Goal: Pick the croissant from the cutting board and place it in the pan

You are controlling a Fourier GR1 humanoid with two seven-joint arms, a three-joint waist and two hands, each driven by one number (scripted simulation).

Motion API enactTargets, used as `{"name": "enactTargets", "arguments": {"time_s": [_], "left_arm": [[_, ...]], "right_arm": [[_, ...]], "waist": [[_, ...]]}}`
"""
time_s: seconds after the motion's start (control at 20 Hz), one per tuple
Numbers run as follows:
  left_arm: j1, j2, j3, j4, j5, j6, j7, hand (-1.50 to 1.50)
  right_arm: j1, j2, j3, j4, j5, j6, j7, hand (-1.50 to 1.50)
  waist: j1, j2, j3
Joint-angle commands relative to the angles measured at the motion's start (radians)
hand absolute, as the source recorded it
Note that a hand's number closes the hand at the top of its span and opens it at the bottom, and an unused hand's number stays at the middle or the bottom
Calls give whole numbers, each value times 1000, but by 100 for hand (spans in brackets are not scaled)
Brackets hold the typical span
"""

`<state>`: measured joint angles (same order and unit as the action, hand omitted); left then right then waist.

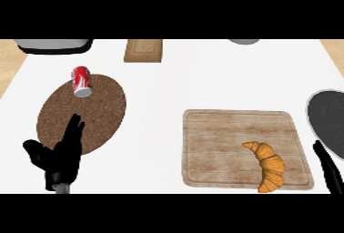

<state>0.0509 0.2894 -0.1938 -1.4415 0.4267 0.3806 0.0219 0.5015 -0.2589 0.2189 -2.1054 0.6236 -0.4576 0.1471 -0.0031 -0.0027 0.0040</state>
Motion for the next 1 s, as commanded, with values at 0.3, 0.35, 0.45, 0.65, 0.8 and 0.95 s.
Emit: {"name": "enactTargets", "arguments": {"time_s": [0.3,0.35,0.45,0.65,0.8,0.95], "left_arm": [[-28,-43,-49,-4,6,-22,55,0],[-17,-42,-53,17,-13,-21,31,0],[-59,-23,6,50,19,-48,26,0],[-20,-74,-29,58,-13,-28,9,0],[-41,-4,40,45,32,-87,64,0],[24,-64,-16,27,-20,-39,13,0]], "right_arm": [[-173,-187,-10,39,140,486,507,-150],[-219,-192,1,27,140,547,570,-150],[-340,-215,-26,96,99,641,617,-150],[-578,-145,-8,179,61,753,729,-150],[-613,-146,14,220,78,825,759,-150],[-528,-154,8,243,3,894,737,-150]], "waist": [[41,16,-9],[45,16,-10],[42,15,-8],[25,8,-5],[18,6,-5],[10,3,-4]]}}
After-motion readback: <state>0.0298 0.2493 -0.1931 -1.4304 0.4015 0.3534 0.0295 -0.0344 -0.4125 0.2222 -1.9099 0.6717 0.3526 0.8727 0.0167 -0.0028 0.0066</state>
